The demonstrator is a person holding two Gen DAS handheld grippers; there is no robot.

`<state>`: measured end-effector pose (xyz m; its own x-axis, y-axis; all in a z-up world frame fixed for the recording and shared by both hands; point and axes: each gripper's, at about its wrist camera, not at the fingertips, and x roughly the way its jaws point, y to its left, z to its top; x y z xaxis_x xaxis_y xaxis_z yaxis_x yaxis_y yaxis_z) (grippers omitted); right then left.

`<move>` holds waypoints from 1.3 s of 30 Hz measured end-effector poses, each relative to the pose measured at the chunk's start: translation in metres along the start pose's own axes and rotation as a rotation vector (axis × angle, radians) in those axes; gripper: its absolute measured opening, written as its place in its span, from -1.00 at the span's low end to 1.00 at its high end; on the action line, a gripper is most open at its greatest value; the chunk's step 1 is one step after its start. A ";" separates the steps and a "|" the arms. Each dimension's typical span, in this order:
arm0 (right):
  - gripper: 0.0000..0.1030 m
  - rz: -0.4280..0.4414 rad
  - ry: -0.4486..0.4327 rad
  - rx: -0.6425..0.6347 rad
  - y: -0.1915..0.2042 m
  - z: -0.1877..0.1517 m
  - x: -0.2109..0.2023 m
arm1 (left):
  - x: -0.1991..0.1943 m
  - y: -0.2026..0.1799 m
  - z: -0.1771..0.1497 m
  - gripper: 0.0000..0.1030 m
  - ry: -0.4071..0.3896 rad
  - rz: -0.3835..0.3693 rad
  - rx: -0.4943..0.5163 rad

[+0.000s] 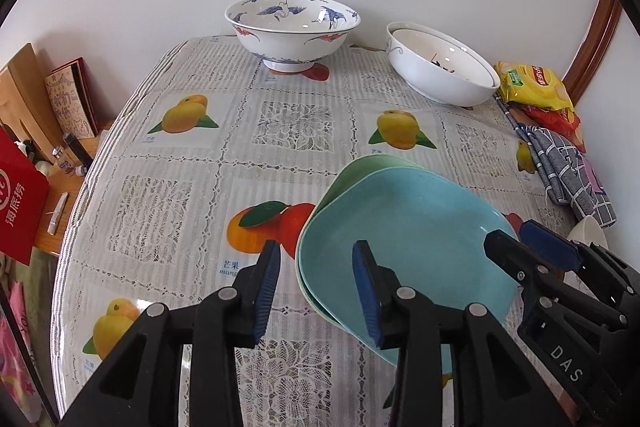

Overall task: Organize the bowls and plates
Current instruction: 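Lift the blue plate with both grippers and lower it onto the green plate, then open both grippers and withdraw from the blue plate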

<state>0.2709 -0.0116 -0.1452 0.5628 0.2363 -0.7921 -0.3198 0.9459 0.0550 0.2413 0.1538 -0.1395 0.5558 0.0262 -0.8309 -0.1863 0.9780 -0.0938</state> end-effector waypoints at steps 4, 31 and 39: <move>-0.20 0.009 -0.028 0.014 -0.011 -0.007 -0.020 | -0.015 -0.008 -0.005 -0.22 -0.021 -0.003 0.000; -0.02 -0.136 -0.098 0.175 -0.165 -0.087 -0.107 | -0.026 -0.114 -0.035 -0.26 -0.029 -0.056 0.088; -0.02 -0.155 -0.081 0.200 -0.175 -0.084 -0.095 | 0.011 -0.111 -0.032 -0.67 0.038 -0.082 0.080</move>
<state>0.2092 -0.2183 -0.1304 0.6550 0.0946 -0.7497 -0.0725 0.9954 0.0623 0.2423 0.0389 -0.1560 0.5349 -0.0608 -0.8427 -0.0755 0.9900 -0.1193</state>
